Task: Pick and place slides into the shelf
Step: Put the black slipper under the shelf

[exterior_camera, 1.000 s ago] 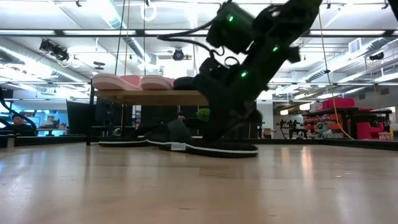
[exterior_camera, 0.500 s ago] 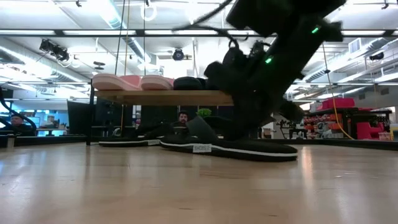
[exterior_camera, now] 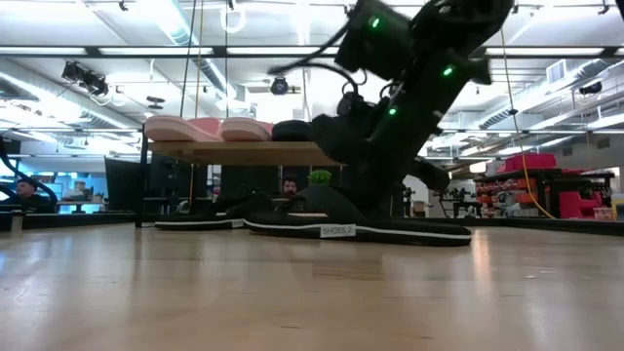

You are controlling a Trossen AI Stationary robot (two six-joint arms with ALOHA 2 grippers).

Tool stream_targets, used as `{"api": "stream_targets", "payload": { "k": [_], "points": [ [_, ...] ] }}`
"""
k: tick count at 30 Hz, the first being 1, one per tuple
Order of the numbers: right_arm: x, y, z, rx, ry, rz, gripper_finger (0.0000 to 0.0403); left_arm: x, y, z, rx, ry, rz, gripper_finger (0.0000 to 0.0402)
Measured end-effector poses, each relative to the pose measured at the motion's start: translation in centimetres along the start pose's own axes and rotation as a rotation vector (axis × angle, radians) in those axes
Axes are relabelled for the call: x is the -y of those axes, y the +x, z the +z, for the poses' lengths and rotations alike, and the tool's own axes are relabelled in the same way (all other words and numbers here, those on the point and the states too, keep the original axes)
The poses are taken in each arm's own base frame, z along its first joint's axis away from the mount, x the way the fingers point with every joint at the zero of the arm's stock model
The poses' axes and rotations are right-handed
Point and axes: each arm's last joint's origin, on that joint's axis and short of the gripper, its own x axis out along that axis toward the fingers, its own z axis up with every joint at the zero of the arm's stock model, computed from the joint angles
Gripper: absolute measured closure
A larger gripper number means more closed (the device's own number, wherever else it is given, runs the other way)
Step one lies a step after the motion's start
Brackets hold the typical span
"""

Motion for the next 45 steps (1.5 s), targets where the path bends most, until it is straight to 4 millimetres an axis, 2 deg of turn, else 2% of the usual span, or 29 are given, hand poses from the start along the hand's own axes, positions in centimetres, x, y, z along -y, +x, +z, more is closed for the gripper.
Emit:
{"api": "stream_targets", "payload": {
  "k": [4,13,18,21,24,27,33,37,41,45],
  "points": [
    [-0.8,-0.7,-1.0,-0.001,-0.062,0.037,0.0399,0.1,-0.1,-0.1,0.0,0.003,-0.004,0.0375],
    [-2.4,-1.7,-2.2,-0.076,-0.092,0.188,0.0399,0.1,-0.1,-0.1,0.0,0.001,-0.005,0.0397],
    [-3.9,-1.9,-0.6,0.049,-0.049,0.348,0.0396,0.2,-0.1,0.0,0.004,-0.002,-0.007,0.0386],
    [-4.0,-2.0,0.5,0.103,-0.076,0.38,0.0396,0.2,-0.1,0.1,0.013,-0.011,-0.013,0.0377],
    [-3.7,-2.2,0.8,0.105,-0.133,0.36,0.0396,0.3,-0.1,0.1,0.013,-0.011,-0.016,0.0377],
    [-3.7,-2.9,0.2,0.078,-0.212,0.346,0.0396,0.4,-0.2,0.0,0.012,-0.006,-0.019,0.0386],
    [-3.8,-5.1,-2.3,0.025,-0.349,0.283,0.04,0.6,-0.5,-0.3,0.003,0.008,-0.025,0.0398],
    [-3.7,-6.6,-3.6,0.064,-0.441,0.209,0.0396,0.7,-0.6,-0.4,0.002,0.011,-0.027,0.039],
    [-4.0,-7.9,-4.0,0.101,-0.63,0.234,0.0394,0.7,-0.6,-0.4,0.002,0.01,-0.026,0.0377],
    [-4.3,-8.5,-4.0,0.118,-0.727,0.279,0.0393,0.7,-0.5,-0.4,0.003,0.009,-0.026,0.0382]
  ]
}}
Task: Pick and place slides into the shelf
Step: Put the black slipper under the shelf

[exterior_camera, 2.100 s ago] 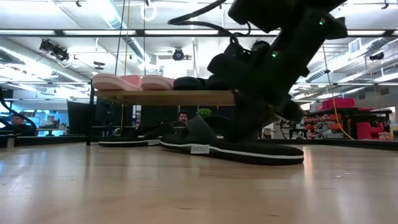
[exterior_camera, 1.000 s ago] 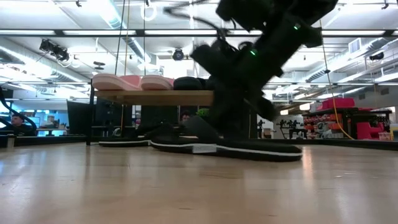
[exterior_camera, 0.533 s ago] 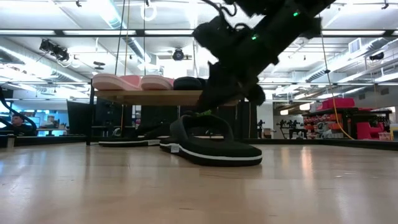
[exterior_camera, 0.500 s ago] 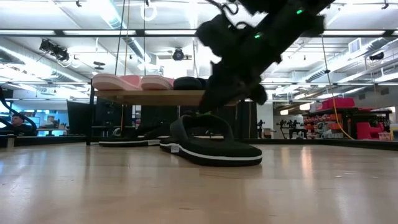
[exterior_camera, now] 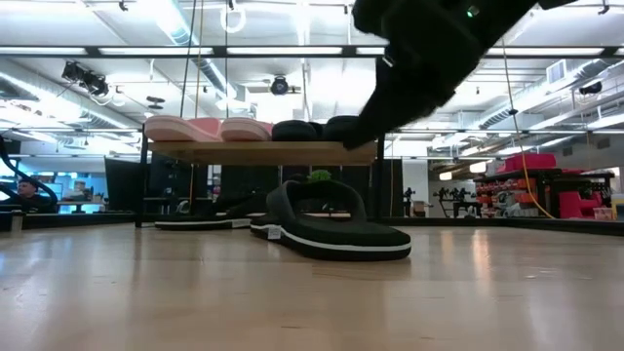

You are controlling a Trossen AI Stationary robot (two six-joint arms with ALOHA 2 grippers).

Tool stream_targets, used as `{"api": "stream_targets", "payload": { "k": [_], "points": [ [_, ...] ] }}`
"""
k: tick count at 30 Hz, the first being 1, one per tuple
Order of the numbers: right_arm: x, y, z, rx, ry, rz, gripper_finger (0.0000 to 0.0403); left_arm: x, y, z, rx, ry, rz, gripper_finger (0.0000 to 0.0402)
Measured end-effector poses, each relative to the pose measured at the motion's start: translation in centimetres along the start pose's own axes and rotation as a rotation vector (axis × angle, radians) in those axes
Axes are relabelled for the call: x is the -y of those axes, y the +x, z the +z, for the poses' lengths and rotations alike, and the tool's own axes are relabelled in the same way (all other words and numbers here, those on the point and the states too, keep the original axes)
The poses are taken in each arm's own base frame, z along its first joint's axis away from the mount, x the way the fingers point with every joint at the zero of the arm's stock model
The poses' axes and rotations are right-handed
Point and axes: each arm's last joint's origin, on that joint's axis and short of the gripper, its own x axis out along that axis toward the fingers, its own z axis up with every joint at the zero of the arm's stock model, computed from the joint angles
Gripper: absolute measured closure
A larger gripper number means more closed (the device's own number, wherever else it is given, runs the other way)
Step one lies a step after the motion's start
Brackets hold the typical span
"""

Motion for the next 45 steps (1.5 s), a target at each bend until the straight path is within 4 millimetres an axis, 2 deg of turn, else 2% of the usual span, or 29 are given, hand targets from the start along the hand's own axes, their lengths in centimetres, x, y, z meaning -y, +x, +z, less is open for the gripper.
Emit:
{"api": "stream_targets", "payload": {
  "k": [3,5,8,11,18,22,24,29,31,34,39,45],
  "points": [
    [0.3,0.2,0.7,0.04,0.005,0.031,0.0393,0.0,0.0,0.0,0.003,-0.006,-0.003,0.039],
    [0.4,0.4,0.8,0.013,0.047,0.117,0.0392,0.0,0.0,0.0,0.004,-0.028,-0.003,0.0394],
    [-0.1,0.3,0.5,-0.049,0.06,0.232,0.0387,0.1,0.0,0.0,0.003,-0.054,-0.003,0.0395],
    [-0.7,-0.1,-0.4,-0.101,-0.018,0.242,0.0371,0.2,0.1,-0.2,-0.002,-0.047,-0.003,0.0388],
    [-2.7,-1.3,-1.5,-0.132,-0.117,0.312,0.0301,0.4,0.3,-0.3,-0.007,-0.094,-0.002,0.0373],
    [-4.5,-2.5,-2.1,-0.078,-0.285,0.367,0.0257,0.4,0.3,-0.4,-0.007,-0.109,-0.002,0.0376],
    [-5.2,-2.5,-2.4,-0.047,-0.353,0.363,0.0236,0.4,0.3,-0.4,-0.006,-0.111,-0.002,0.0381],
    [-6.4,-0.2,-3.3,0.007,-0.411,0.341,0.0197,0.4,0.3,-0.3,-0.004,-0.117,-0.004,0.0393],
    [-6.5,0.9,-3.9,0.014,-0.459,0.27,0.019,0.4,0.3,-0.3,-0.003,-0.118,-0.005,0.0395],
    [-5.9,1.8,-4.1,0.009,-0.483,0.194,0.0187,0.4,0.3,-0.3,-0.002,-0.125,-0.006,0.0391],
    [-4.7,3.2,-3.8,-0.045,-0.342,0.264,0.0187,0.5,0.3,-0.3,-0.002,-0.125,-0.006,0.0378],
    [-4.3,4.9,-4.4,-0.063,-0.382,0.231,0.0196,0.4,0.3,-0.3,-0.003,-0.124,-0.005,0.0378]
  ]
}}
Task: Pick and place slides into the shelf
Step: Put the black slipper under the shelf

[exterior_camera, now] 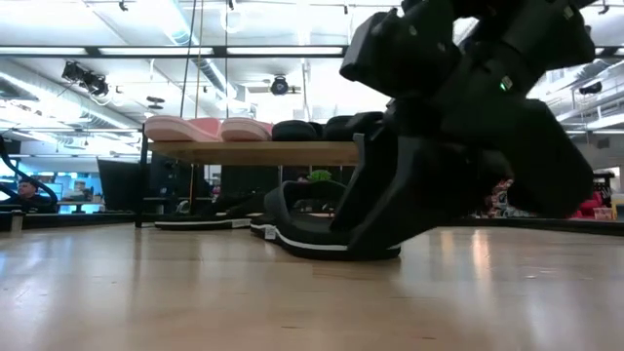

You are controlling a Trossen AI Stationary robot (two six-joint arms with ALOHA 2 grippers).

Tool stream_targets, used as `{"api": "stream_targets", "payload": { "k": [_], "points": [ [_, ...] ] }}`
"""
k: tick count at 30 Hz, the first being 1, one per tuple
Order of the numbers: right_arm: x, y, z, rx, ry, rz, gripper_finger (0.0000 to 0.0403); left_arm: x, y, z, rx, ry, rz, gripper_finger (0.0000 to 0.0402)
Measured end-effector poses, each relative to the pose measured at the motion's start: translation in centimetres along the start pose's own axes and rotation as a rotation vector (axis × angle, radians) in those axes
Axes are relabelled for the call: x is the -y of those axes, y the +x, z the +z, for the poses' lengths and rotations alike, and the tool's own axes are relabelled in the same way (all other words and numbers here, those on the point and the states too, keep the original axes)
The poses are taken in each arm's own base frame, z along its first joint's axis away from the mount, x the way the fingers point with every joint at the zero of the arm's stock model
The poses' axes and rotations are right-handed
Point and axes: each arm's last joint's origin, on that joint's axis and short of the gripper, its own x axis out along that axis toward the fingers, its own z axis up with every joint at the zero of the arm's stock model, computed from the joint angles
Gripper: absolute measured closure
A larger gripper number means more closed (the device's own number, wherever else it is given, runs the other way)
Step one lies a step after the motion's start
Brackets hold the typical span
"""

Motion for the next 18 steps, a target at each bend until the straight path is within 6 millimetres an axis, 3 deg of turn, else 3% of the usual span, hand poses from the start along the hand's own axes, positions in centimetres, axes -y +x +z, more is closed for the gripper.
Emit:
{"api": "stream_targets", "payload": {
  "k": [8,18],
  "points": [
    [1.0,0.7,-0.2,-0.001,-0.053,-0.091,0.0221,0.0,-0.1,-0.1,-0.002,0.005,-0.001,0.0393],
    [5.2,3.1,-0.9,-0.009,0.122,-0.059,0.0342,0.1,-0.1,-0.1,-0.002,0.0,-0.002,0.0379]
  ]
}}
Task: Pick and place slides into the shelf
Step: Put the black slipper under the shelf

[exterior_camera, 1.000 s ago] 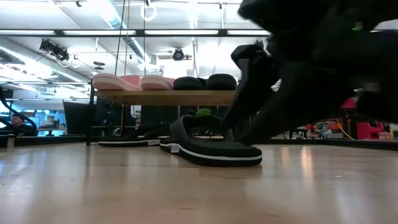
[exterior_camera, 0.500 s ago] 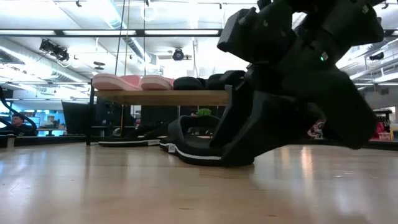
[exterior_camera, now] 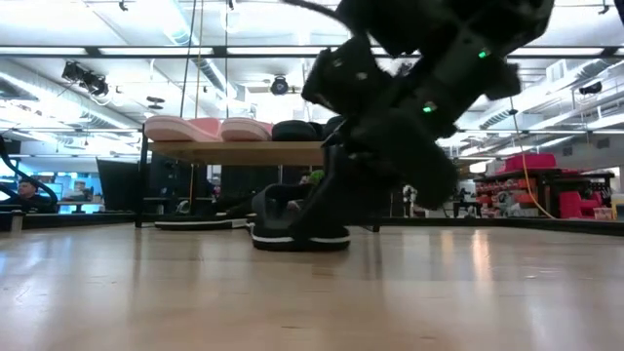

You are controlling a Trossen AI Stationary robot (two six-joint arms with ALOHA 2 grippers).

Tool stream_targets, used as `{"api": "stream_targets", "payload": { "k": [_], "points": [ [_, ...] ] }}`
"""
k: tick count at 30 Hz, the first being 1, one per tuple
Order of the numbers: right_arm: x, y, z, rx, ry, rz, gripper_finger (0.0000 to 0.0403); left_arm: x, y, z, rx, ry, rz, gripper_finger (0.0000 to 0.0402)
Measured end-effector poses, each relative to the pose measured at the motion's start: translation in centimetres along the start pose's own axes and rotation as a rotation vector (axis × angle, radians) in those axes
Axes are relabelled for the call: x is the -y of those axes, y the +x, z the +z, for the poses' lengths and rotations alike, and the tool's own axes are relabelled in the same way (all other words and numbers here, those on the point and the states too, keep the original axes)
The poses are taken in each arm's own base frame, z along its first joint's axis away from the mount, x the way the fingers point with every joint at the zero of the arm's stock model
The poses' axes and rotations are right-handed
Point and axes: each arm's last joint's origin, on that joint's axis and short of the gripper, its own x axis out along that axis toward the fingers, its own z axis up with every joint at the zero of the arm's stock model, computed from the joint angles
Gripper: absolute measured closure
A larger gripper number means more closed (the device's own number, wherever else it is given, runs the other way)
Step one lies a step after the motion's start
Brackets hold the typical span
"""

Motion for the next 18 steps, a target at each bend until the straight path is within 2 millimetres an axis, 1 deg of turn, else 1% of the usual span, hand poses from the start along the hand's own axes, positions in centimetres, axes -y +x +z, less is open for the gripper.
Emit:
{"api": "stream_targets", "payload": {
  "k": [4,8,12,18],
  "points": [
    [1.4,0.7,0.2,0.041,0.098,-0.028,0.0369,0.0,0.0,0.0,0.0,0.0,0.0,0.0387],
    [2.7,0.8,0.7,0.074,0.172,-0.128,0.0397,0.0,0.0,0.0,0.0,0.003,0.0,0.0393],
    [4.6,1.1,0.5,0.07,0.243,-0.296,0.0399,0.0,0.0,0.0,0.0,0.002,0.0,0.0388],
    [7.7,1.4,-0.2,0.024,0.404,-0.355,0.04,0.1,-0.1,-0.1,-0.001,-0.001,-0.002,0.0379]
  ]
}}
